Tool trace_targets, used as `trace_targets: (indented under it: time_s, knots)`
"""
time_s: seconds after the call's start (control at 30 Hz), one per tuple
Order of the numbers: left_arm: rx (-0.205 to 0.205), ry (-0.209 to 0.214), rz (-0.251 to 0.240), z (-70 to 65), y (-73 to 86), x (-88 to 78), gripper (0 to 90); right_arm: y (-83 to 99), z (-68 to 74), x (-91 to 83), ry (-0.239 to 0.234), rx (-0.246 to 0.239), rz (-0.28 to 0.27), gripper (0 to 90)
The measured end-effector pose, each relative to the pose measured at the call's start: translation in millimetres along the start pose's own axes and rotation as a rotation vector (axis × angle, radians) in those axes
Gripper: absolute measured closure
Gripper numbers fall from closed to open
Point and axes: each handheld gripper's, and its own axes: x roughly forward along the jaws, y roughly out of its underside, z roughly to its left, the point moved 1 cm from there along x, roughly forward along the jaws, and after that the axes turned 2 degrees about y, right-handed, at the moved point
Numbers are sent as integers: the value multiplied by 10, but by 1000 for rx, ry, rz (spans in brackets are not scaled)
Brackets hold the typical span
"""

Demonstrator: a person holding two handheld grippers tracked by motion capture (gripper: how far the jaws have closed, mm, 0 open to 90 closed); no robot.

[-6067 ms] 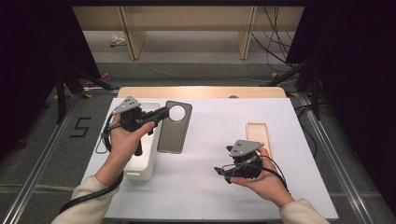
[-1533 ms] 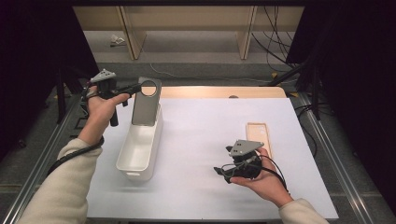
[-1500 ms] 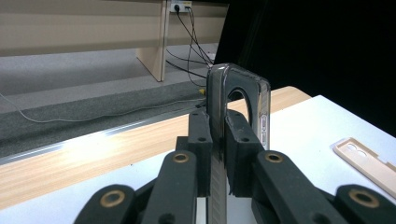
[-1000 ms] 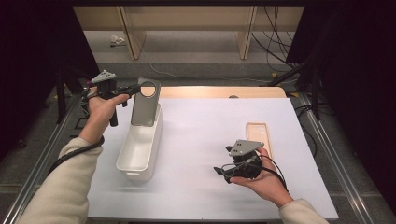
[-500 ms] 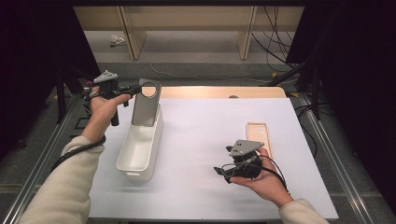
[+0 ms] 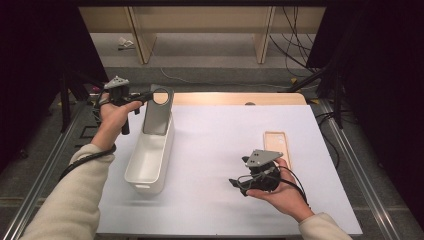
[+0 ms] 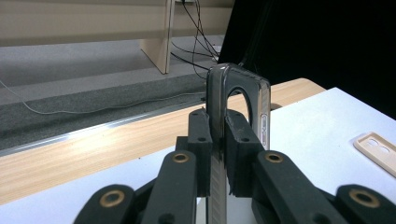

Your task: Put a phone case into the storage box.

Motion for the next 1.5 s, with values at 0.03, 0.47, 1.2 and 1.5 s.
trace_targets:
  time_s: [0.03,0.47,1.2,1.5]
  knots:
    - [1,-2,3,2,2,4,816,0,1,1,0,0,-1,177]
    - [-6,-20,18,65,68,70,815,0,2,0,-1,-1,0,179]
    - [-10,-32,37,108,130,158,815,-2,7,1,-4,3,1,183]
    - [-14,-37,41,123,152,172,814,-4,9,2,-5,4,1,183]
